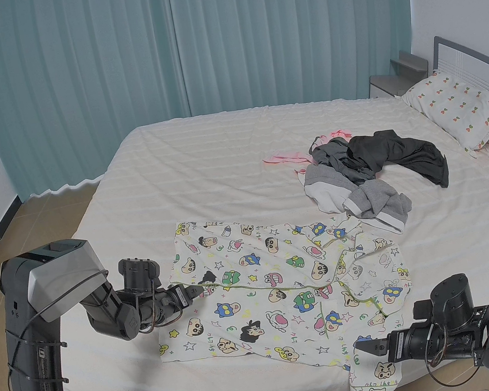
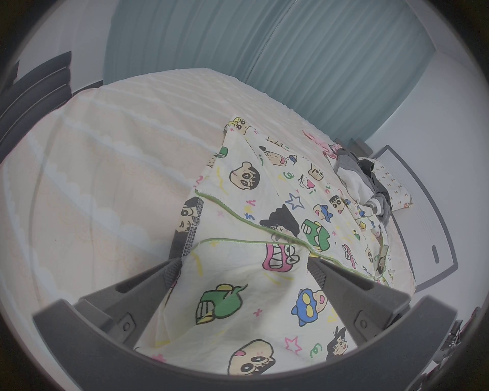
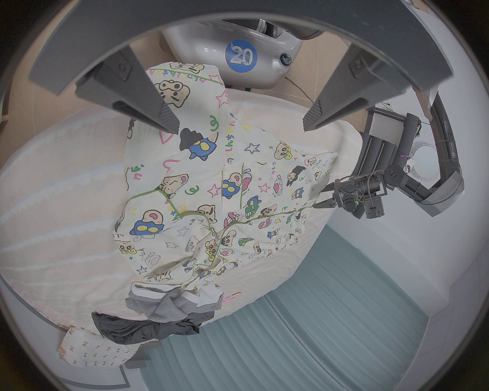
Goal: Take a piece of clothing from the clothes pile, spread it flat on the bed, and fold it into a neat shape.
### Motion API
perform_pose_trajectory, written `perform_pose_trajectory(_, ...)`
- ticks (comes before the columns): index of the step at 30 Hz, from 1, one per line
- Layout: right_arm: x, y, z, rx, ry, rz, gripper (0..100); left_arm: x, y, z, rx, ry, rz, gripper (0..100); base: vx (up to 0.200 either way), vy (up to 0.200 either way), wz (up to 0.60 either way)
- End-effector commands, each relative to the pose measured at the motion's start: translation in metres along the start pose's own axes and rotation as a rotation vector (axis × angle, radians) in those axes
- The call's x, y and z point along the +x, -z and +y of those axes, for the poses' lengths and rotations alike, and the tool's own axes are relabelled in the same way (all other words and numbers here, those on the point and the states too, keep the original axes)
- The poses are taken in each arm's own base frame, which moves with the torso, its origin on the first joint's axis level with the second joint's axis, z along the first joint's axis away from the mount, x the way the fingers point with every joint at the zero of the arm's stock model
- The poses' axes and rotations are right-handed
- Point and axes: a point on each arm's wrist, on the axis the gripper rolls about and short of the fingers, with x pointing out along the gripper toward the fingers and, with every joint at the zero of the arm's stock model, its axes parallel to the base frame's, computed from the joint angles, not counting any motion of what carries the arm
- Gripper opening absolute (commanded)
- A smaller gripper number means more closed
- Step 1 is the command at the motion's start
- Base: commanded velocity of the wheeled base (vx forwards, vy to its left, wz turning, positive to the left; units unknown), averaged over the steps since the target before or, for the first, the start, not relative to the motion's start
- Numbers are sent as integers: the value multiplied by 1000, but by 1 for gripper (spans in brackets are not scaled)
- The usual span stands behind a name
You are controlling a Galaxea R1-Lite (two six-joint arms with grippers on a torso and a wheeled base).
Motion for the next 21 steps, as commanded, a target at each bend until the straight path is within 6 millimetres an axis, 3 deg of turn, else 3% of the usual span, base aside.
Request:
perform_pose_trajectory(1, -2, 3, -2, 0, 10, 14, 100, 4, 2, 2, -1, 8, -5, 100, 0, 0, 0)
perform_pose_trajectory(2, -2, 3, -2, 0, 10, 14, 100, 4, 2, 2, 0, 10, -9, 100, 0, 0, 0)
perform_pose_trajectory(3, -2, 3, -2, 0, 10, 14, 100, 4, 1, 1, -1, 12, -12, 0, 0, 0, 0)
perform_pose_trajectory(21, -2, 3, -2, -1, 7, 16, 100, -1, -14, 12, -11, -33, -104, 0, 0, 0, 0)
